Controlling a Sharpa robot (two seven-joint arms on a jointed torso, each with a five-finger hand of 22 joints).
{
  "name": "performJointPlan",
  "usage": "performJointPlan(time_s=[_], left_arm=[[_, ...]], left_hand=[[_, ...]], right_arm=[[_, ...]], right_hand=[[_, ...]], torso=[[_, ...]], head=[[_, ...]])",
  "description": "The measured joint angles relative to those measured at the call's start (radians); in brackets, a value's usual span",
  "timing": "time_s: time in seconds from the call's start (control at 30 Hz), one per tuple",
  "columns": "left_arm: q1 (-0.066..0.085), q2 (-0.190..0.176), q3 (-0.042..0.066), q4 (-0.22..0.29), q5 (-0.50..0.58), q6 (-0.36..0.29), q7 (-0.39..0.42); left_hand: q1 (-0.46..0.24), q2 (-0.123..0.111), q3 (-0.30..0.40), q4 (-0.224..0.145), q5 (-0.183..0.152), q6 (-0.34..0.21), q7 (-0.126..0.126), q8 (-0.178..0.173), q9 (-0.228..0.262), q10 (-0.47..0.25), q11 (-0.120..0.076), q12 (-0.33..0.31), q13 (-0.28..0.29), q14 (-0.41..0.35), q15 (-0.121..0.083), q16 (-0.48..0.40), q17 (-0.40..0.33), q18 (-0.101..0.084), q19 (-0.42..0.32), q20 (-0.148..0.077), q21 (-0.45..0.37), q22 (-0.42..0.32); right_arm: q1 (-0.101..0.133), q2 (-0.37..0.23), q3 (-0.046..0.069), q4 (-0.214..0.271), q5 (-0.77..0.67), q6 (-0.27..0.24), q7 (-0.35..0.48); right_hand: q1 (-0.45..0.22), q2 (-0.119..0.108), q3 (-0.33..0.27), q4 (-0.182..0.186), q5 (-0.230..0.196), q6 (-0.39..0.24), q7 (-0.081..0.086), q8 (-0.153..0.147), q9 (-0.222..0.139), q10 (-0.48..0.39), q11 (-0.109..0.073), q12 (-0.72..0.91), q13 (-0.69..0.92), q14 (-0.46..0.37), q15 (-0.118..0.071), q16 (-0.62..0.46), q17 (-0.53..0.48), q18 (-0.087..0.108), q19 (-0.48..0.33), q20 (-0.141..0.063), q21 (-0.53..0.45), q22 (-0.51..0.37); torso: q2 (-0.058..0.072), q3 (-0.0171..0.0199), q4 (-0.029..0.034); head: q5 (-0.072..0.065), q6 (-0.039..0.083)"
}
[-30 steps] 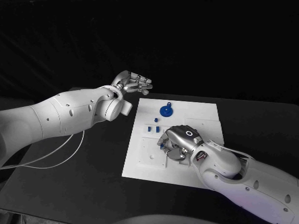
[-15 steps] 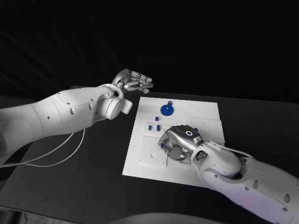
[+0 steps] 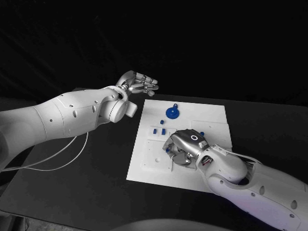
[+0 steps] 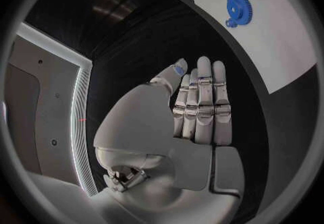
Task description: Assemble the parts on the task board
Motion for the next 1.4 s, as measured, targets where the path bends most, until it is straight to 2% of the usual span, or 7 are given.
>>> performJointPlan(time_s=[0.07, 0.17, 0.4, 0.73, 0.9, 1.13, 1.4], left_arm=[[0.000, 0.000, 0.000, 0.000, 0.000, 0.000, 0.000], [0.000, 0.000, 0.000, -0.001, 0.000, 0.001, 0.000], [0.000, 0.000, 0.000, -0.001, 0.001, 0.002, 0.000], [0.000, -0.002, 0.000, -0.001, 0.002, 0.005, -0.001], [0.000, -0.002, 0.000, -0.003, 0.002, 0.007, -0.001], [0.000, 0.000, 0.000, -0.007, 0.003, 0.009, -0.001], [-0.003, 0.001, 0.000, -0.015, 0.004, 0.010, -0.001]], left_hand=[[0.000, 0.000, 0.000, 0.000, 0.000, 0.000, 0.000, 0.000, 0.000, 0.000, 0.000, 0.000, 0.000, 0.000, 0.000, 0.000, 0.000, 0.000, 0.000, 0.000, 0.000, 0.000], [0.000, 0.000, -0.003, -0.003, 0.000, 0.000, 0.000, 0.000, 0.000, 0.000, 0.000, 0.000, 0.000, 0.000, 0.000, 0.000, 0.000, 0.000, 0.000, 0.000, 0.000, 0.000], [0.000, 0.000, -0.003, -0.003, 0.000, 0.000, 0.000, 0.000, 0.000, 0.000, 0.000, 0.000, 0.000, 0.003, 0.003, 0.000, 0.001, 0.000, 0.000, 0.000, 0.000, 0.000], [0.000, 0.000, -0.003, -0.003, 0.000, 0.000, 0.000, 0.000, 0.000, 0.000, 0.000, 0.000, 0.000, 0.004, 0.004, 0.000, 0.001, 0.000, 0.000, 0.000, 0.000, 0.000], [0.000, 0.000, -0.003, -0.003, 0.000, 0.000, 0.000, 0.000, 0.000, 0.000, 0.000, 0.000, 0.000, 0.004, 0.004, 0.000, 0.001, 0.000, 0.000, 0.000, 0.000, 0.000], [0.000, 0.000, -0.003, -0.003, -0.004, 0.000, 0.000, 0.000, 0.000, 0.000, 0.000, 0.000, 0.000, 0.004, 0.004, 0.000, 0.002, 0.000, 0.000, 0.000, 0.000, -0.002], [0.000, 0.000, -0.003, -0.003, -0.004, 0.000, 0.000, 0.000, 0.000, 0.000, 0.000, 0.000, 0.000, 0.004, 0.004, 0.000, 0.002, 0.000, 0.000, 0.000, 0.000, -0.002]], right_arm=[[0.001, 0.002, -0.002, -0.003, 0.000, 0.001, -0.002], [0.000, 0.001, -0.007, -0.009, 0.001, 0.005, -0.004], [0.001, 0.000, -0.008, -0.005, 0.006, 0.007, -0.005], [-0.002, -0.017, -0.011, 0.014, 0.014, 0.004, -0.011], [-0.003, -0.039, -0.009, 0.034, 0.017, -0.005, -0.025], [0.002, -0.073, 0.029, 0.077, 0.028, -0.023, -0.039], [0.026, -0.134, 0.107, 0.126, 0.075, -0.028, -0.041]], right_hand=[[-0.015, -0.004, -0.009, 0.013, 0.003, -0.033, 0.010, 0.000, -0.004, -0.009, -0.008, 0.000, 0.000, 0.006, 0.005, 0.000, -0.002, 0.006, 0.000, 0.000, -0.008, -0.002], [-0.038, -0.021, -0.059, 0.028, 0.040, -0.115, 0.019, 0.001, -0.008, -0.060, 0.006, 0.007, 0.001, 0.007, 0.017, 0.000, -0.008, 0.023, 0.001, 0.012, -0.028, -0.014], [-0.036, -0.042, -0.172, 0.041, 0.009, -0.150, 0.011, 0.001, -0.008, -0.132, 0.026, 0.011, 0.001, 0.007, 0.024, -0.008, -0.029, 0.024, 0.002, 0.020, -0.063, -0.049], [-0.033, -0.047, -0.181, 0.037, 0.024, -0.151, 0.012, 0.001, -0.008, -0.151, 0.033, -0.002, -0.008, 0.007, 0.024, -0.008, -0.043, 0.024, 0.002, 0.020, -0.066, -0.075], [-0.042, -0.056, -0.169, 0.037, 0.021, -0.155, 0.013, 0.000, -0.010, -0.151, 0.031, 0.001, -0.004, 0.007, 0.024, -0.008, -0.048, 0.037, 0.002, 0.020, -0.066, -0.086], [-0.038, -0.064, -0.187, 0.055, 0.009, -0.155, 0.013, 0.001, -0.009, -0.152, 0.031, 0.001, -0.004, 0.007, 0.024, -0.009, -0.055, 0.038, 0.002, 0.020, -0.063, -0.102], [-0.034, -0.068, -0.211, 0.065, 0.010, -0.155, 0.013, 0.001, -0.009, -0.146, 0.025, 0.001, -0.004, 0.007, 0.024, -0.003, -0.057, 0.038, 0.002, 0.020, -0.050, -0.110]], torso=[[0.000, 0.0000, -0.0001], [0.000, 0.0000, -0.0001], [0.000, 0.0000, -0.0004], [0.000, 0.0002, -0.0009], [-0.001, 0.0002, -0.0012], [-0.002, -0.0004, -0.0012], [-0.003, -0.0009, -0.0018]], head=[[0.001, 0.000], [0.002, 0.002], [0.002, 0.004], [0.000, 0.004], [-0.005, 0.007], [-0.015, 0.016], [-0.034, 0.034]])
